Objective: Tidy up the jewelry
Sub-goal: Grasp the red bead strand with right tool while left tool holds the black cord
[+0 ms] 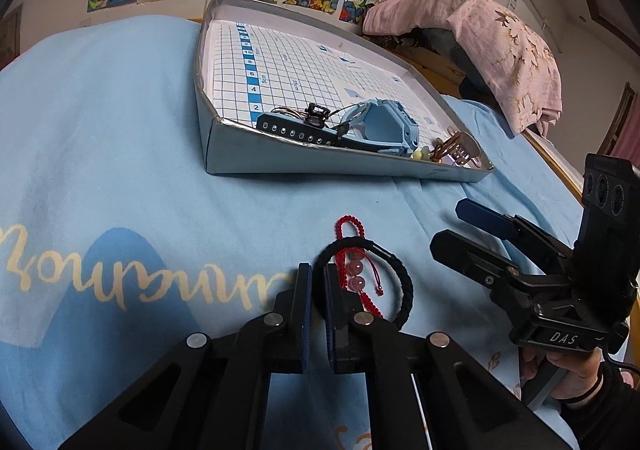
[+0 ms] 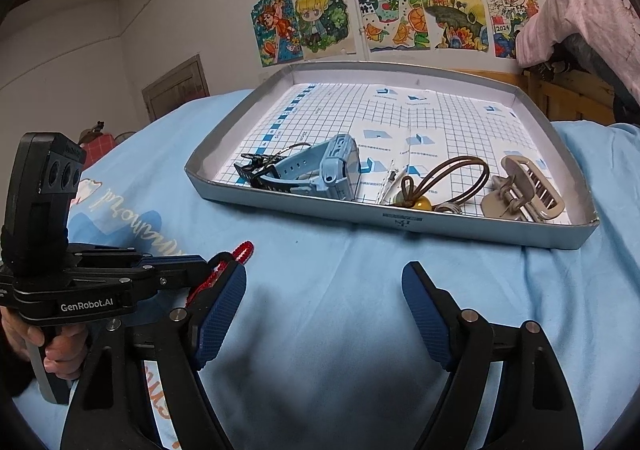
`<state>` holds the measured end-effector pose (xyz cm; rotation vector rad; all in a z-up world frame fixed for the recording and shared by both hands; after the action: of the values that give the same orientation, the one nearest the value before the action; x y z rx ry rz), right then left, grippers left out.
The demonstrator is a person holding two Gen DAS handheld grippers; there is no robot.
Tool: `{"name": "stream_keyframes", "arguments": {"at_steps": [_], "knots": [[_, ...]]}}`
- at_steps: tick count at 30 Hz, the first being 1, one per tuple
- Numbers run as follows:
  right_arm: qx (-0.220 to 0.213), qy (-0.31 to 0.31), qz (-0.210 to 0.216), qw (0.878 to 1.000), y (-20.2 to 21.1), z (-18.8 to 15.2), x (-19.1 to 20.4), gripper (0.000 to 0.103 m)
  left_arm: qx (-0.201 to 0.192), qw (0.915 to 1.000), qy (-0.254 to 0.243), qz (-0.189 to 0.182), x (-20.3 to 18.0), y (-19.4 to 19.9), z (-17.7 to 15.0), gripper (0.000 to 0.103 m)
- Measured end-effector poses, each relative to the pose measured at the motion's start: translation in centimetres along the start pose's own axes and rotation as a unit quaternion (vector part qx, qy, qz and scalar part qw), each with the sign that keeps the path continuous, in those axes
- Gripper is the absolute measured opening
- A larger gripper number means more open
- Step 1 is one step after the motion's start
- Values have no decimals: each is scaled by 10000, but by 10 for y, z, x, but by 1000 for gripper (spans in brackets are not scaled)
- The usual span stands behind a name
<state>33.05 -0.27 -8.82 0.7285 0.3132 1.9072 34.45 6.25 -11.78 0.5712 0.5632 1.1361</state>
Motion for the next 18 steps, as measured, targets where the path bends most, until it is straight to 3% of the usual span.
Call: {"name": "stream_keyframes", "arguments": {"at_steps": [14, 18], "knots": [[254, 115, 163, 9995, -12, -7, 9, 76, -440, 9963, 561, 483, 27, 26, -11, 5], [394, 170, 331, 9985, -17, -9, 17, 70, -524, 9935, 749, 683, 35, 34, -16, 5]]}}
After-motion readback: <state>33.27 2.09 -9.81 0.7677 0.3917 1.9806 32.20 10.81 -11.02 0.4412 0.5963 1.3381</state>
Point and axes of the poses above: each gripper's, at about its wrist camera, not at the fingertips, and y roughly against the way its jaws point, x to its left, z to its top, the point moved 6 cm from there along -y, roughly the way its jaws point, and after that the axes turned 9 degrees about -y, right-handed, at the moved point
